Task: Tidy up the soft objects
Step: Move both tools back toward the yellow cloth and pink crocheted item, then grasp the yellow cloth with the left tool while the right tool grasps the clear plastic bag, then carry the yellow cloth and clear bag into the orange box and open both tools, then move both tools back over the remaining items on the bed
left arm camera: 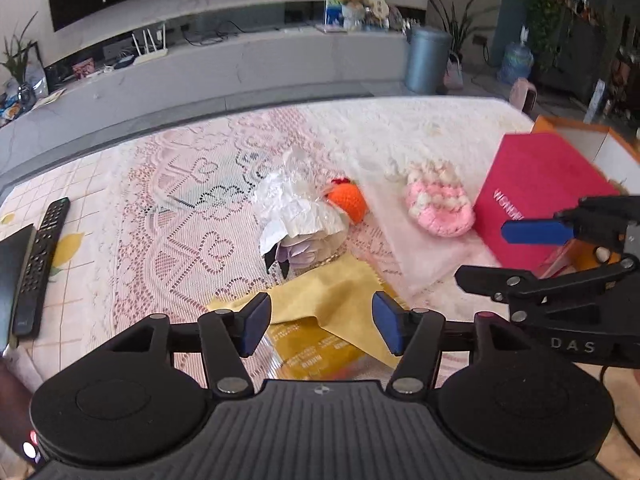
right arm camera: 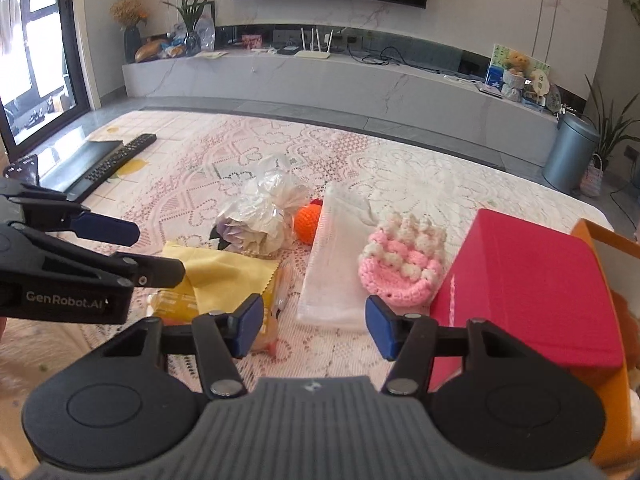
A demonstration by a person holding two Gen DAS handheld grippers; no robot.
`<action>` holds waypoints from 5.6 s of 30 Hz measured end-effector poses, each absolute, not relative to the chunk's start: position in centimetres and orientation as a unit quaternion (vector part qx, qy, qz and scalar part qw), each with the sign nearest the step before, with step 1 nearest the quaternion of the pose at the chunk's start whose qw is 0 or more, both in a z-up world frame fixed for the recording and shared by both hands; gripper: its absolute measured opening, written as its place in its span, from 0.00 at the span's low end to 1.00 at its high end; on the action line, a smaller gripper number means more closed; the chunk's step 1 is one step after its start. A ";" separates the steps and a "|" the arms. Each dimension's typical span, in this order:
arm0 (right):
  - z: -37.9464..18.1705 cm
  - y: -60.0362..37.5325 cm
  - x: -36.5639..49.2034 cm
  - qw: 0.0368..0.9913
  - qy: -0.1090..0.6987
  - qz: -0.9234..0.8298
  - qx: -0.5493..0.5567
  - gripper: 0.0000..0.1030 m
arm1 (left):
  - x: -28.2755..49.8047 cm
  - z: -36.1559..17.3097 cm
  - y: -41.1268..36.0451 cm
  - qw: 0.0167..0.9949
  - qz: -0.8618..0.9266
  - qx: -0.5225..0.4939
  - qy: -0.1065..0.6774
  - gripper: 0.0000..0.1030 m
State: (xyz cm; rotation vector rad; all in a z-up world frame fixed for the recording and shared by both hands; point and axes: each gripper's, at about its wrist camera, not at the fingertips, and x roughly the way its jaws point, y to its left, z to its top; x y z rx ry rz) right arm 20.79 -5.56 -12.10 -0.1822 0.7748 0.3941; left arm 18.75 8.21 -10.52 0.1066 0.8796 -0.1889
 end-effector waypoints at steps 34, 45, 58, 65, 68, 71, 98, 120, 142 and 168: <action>-19.1 -5.1 26.4 0.891 0.408 0.179 -0.084 0.01 | 20.3 -11.4 11.3 0.904 -0.064 -0.055 0.420 0.01; -12.8 -5.3 22.3 0.903 0.366 0.213 -0.076 0.00 | 17.0 -8.1 10.2 0.914 -0.065 -0.090 0.390 0.01; -6.2 -9.1 14.4 0.913 0.339 0.224 -0.025 0.00 | 10.6 -3.5 8.3 0.928 -0.066 -0.117 0.347 0.01; -3.4 -12.7 10.5 0.932 0.305 0.196 -0.008 0.00 | 7.9 -1.0 5.7 0.936 -0.090 -0.107 0.322 0.01; -2.3 -14.5 9.2 0.940 0.290 0.179 -0.001 0.00 | 7.1 -0.1 4.2 0.940 -0.105 -0.099 0.310 0.01; -1.4 -16.6 8.0 0.948 0.276 0.159 0.004 0.00 | 6.9 0.8 2.4 0.942 -0.122 -0.090 0.299 0.01; -1.9 -41.7 15.9 0.941 0.331 -0.052 0.037 0.01 | 21.6 -3.1 -19.9 0.875 -0.294 -0.025 0.384 0.01; -11.4 -44.8 25.4 0.840 0.536 -0.078 0.031 0.13 | 25.1 -9.9 -25.9 0.808 -0.267 0.115 0.512 0.13; -5.3 -40.7 22.0 0.871 0.485 -0.071 -0.032 0.51 | 20.9 -3.6 -21.4 0.857 -0.300 0.045 0.417 0.60; -3.4 -20.0 9.8 0.951 0.292 0.074 0.066 0.52 | 10.5 -1.0 -1.9 0.950 -0.110 -0.031 0.292 0.60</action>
